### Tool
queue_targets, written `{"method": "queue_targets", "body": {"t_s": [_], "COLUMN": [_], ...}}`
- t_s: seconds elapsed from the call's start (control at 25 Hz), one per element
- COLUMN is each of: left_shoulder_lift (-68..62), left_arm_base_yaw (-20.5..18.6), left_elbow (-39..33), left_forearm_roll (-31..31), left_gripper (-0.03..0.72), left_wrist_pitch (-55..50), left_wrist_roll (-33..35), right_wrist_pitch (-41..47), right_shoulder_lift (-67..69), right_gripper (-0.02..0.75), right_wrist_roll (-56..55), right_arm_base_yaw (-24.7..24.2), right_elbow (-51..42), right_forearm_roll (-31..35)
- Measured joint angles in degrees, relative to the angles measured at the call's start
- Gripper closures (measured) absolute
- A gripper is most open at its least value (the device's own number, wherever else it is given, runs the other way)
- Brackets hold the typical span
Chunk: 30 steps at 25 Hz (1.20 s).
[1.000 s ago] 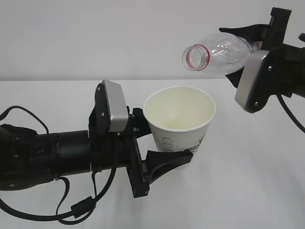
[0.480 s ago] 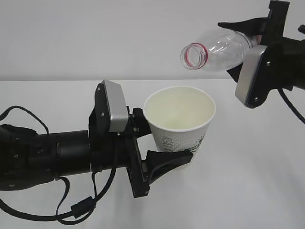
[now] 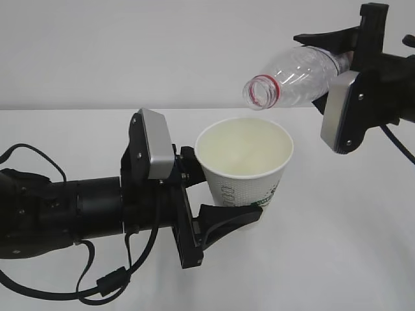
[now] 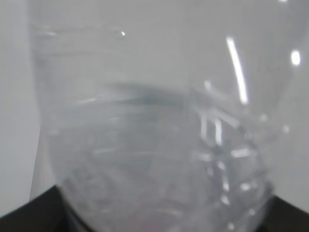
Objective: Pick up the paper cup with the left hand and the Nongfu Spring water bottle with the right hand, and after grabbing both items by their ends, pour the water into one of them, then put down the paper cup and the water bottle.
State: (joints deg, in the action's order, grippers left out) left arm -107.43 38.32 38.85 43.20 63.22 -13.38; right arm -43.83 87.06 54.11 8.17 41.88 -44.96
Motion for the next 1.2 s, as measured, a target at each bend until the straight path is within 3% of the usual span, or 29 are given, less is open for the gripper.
{"method": "queue_targets", "body": {"t_s": [1.2], "left_shoulder_lift": [0.0], "left_arm_base_yaw": [0.0], "left_elbow": [0.0], "left_forearm_roll": [0.0], "left_gripper": [0.154], "left_wrist_pitch": [0.0], "left_wrist_roll": [0.1], "right_wrist_pitch": [1.2], "right_shoulder_lift": [0.0], "right_gripper": [0.279], "right_wrist_roll": [6.0], "right_arm_base_yaw": [0.0], "right_elbow": [0.0], "right_forearm_roll": [-0.1]}}
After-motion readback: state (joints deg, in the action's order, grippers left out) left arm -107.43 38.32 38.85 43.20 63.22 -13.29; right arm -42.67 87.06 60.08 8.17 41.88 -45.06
